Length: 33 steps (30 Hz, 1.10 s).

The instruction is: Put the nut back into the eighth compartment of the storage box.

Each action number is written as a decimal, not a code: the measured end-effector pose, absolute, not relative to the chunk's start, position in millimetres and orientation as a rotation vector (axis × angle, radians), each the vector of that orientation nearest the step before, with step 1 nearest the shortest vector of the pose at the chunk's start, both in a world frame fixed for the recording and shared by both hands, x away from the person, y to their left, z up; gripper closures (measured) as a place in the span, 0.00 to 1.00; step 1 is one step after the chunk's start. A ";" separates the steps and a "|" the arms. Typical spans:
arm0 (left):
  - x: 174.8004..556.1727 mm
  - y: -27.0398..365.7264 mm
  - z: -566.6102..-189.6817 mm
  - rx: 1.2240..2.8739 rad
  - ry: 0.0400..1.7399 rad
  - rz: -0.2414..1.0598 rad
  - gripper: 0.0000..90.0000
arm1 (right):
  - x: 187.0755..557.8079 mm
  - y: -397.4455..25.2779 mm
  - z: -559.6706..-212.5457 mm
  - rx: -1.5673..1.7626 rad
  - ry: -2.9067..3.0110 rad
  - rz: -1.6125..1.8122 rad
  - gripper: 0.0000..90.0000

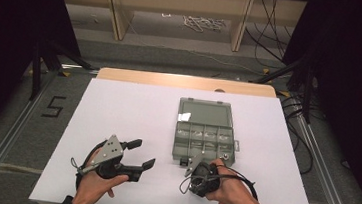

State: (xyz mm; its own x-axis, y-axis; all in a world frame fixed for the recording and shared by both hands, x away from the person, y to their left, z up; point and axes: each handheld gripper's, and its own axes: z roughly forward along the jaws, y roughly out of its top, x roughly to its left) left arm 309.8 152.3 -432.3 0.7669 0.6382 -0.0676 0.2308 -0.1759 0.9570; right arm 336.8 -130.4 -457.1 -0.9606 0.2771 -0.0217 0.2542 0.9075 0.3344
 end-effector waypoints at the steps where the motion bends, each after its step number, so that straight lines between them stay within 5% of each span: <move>1: 308.9 151.7 -432.7 1.739 0.705 0.409 0.26 | 337.1 -130.9 -455.9 0.421 2.996 0.509 0.78; 33: 309.3 152.0 -432.8 1.739 0.706 0.412 0.26 | 352.9 -168.4 -408.3 0.543 2.859 0.687 0.78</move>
State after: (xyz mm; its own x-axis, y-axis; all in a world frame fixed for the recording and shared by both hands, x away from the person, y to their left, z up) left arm 309.3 152.0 -432.8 0.7569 0.6481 -0.0845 0.2455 -0.1622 0.9557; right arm 352.9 -168.4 -408.3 -0.9230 0.3798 -0.0615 0.3104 0.8295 0.4643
